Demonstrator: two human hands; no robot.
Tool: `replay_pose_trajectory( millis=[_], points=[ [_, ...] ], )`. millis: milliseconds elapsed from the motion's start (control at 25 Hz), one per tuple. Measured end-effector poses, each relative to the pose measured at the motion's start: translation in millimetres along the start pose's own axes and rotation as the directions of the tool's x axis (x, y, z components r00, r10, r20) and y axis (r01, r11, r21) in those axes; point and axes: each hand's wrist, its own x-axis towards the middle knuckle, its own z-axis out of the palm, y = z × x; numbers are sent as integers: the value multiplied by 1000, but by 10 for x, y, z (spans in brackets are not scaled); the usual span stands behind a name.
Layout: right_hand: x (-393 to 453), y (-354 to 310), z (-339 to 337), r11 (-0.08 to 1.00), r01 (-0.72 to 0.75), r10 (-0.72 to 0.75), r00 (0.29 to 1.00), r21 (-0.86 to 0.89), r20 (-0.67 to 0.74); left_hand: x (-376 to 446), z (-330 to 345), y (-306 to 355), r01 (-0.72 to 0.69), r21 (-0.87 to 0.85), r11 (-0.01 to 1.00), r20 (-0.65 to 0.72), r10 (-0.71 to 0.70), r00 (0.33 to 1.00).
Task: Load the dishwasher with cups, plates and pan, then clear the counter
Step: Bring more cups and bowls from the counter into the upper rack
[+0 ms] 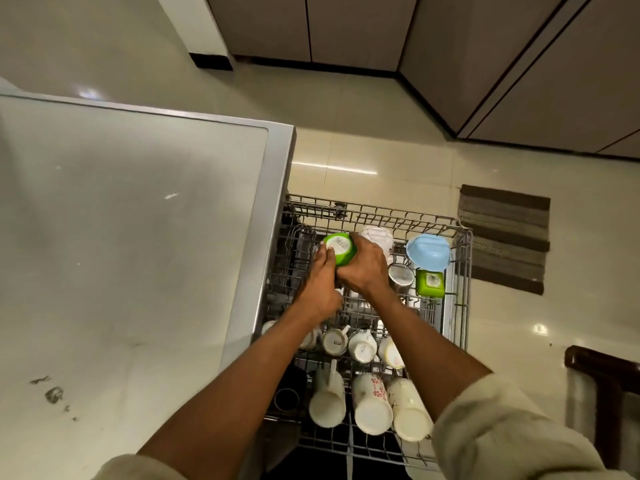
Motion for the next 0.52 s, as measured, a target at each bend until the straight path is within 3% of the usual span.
replay_pose_trajectory(
  millis=[520],
  points=[
    [889, 139, 543, 993, -114, 114, 992, 0, 55, 720, 43, -156, 218, -95, 971, 2, -219, 976]
  ],
)
